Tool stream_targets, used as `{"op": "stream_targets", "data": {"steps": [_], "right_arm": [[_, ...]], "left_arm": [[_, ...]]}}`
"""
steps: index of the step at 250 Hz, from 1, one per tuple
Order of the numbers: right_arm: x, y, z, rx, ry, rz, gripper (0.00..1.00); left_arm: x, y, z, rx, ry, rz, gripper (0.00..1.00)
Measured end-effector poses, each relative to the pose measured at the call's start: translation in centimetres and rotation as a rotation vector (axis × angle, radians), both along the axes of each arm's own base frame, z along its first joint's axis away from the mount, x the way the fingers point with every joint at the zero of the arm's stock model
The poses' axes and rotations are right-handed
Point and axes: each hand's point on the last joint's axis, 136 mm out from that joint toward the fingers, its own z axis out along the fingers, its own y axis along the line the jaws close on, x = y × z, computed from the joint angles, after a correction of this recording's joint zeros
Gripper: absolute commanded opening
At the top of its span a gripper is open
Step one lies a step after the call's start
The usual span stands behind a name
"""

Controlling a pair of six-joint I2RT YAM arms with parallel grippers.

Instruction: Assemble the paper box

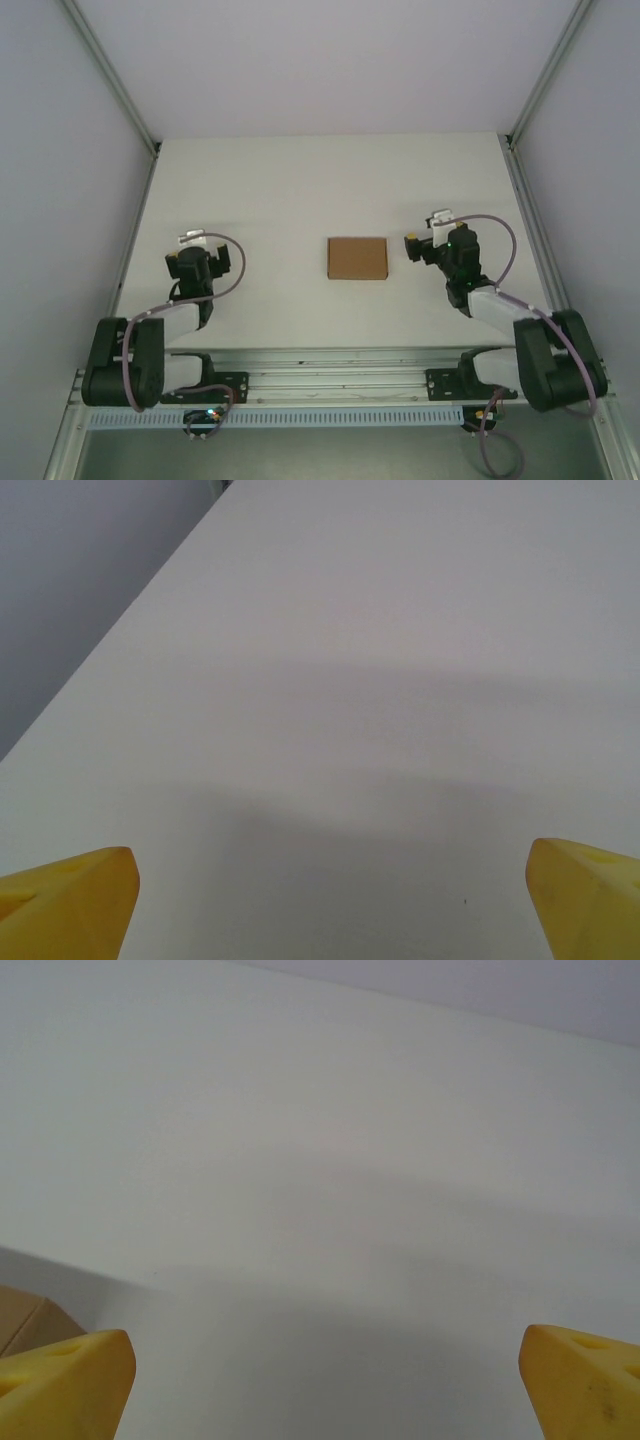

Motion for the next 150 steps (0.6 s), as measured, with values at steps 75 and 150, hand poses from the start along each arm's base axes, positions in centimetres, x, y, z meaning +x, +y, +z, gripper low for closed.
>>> {"op": "stream_targets", "data": {"steps": [75, 150], "right_arm": [[2.2, -4.1, -3.3, 0.131, 0.006, -0.118, 1.00], [4.0, -4.0, -0.9, 0.169, -0.059, -0.126, 1.00]], "left_arm": [[2.8, 0.4, -1.3, -0.007, -0.077, -0.039, 1.00], [5.0, 0.8, 0.9, -0.018, -0.135, -0.054, 1.00]]}}
